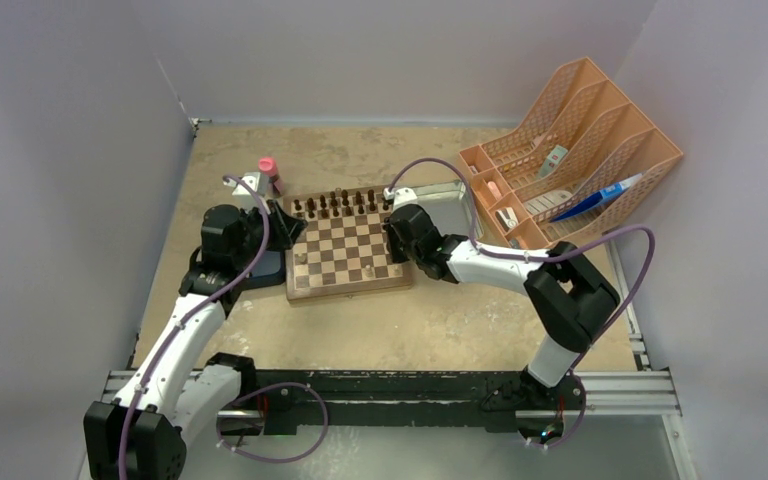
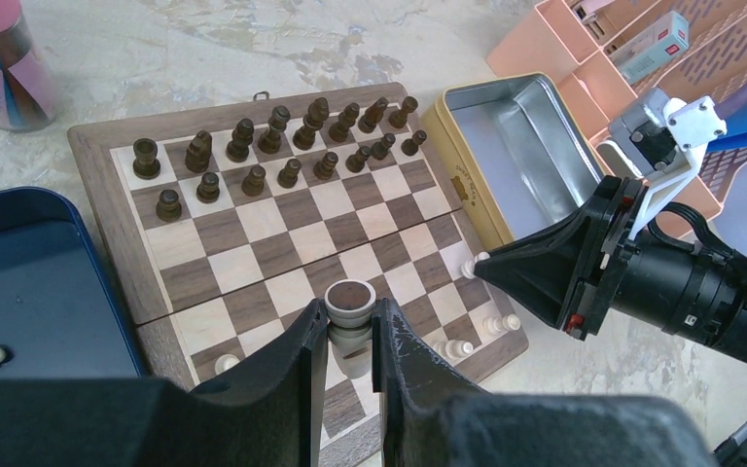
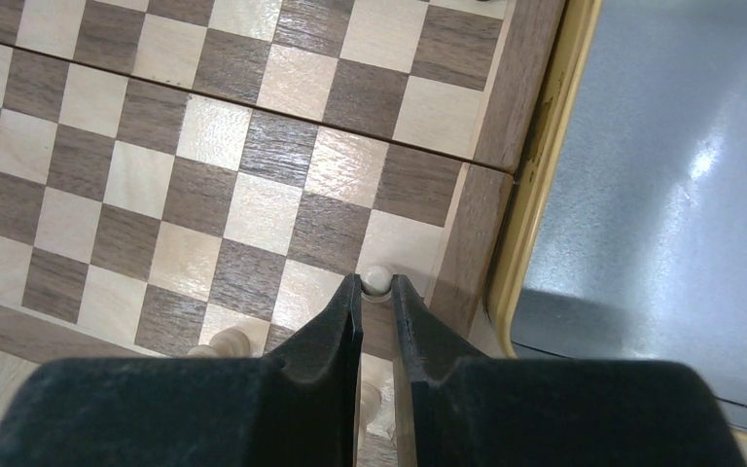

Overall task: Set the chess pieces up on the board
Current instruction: Place the chess piece on the chessboard.

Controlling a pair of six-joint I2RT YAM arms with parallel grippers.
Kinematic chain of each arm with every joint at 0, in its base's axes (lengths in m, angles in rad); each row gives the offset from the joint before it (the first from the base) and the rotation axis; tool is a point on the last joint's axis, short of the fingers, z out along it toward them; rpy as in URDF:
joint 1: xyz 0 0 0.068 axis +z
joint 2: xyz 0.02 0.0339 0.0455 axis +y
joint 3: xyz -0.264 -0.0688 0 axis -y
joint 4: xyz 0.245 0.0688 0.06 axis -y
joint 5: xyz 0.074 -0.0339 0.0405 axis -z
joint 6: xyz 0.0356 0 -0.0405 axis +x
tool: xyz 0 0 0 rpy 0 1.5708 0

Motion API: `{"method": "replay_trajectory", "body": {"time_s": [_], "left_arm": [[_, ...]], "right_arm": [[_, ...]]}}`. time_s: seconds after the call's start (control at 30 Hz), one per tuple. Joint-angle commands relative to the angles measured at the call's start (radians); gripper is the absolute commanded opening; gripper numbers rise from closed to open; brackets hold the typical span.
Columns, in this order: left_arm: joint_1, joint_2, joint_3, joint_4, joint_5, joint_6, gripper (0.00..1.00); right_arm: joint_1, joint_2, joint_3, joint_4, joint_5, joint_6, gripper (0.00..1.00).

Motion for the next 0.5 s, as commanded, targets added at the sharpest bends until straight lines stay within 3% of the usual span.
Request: {"method": "replay_trajectory", "body": {"time_s": [0.0, 0.47], "left_arm": [[0.002, -0.010, -0.001, 0.022, -0.008, 0.010, 0.00], [0.002, -0.014, -0.002, 0.020, -0.010, 0.014, 0.00]], "right_arm": [[0.006, 0.002, 0.039, 0.016, 0.045, 0.009, 0.13], [0.009, 0.024, 0.040, 0.007, 0.048, 0.010, 0.14]]}}
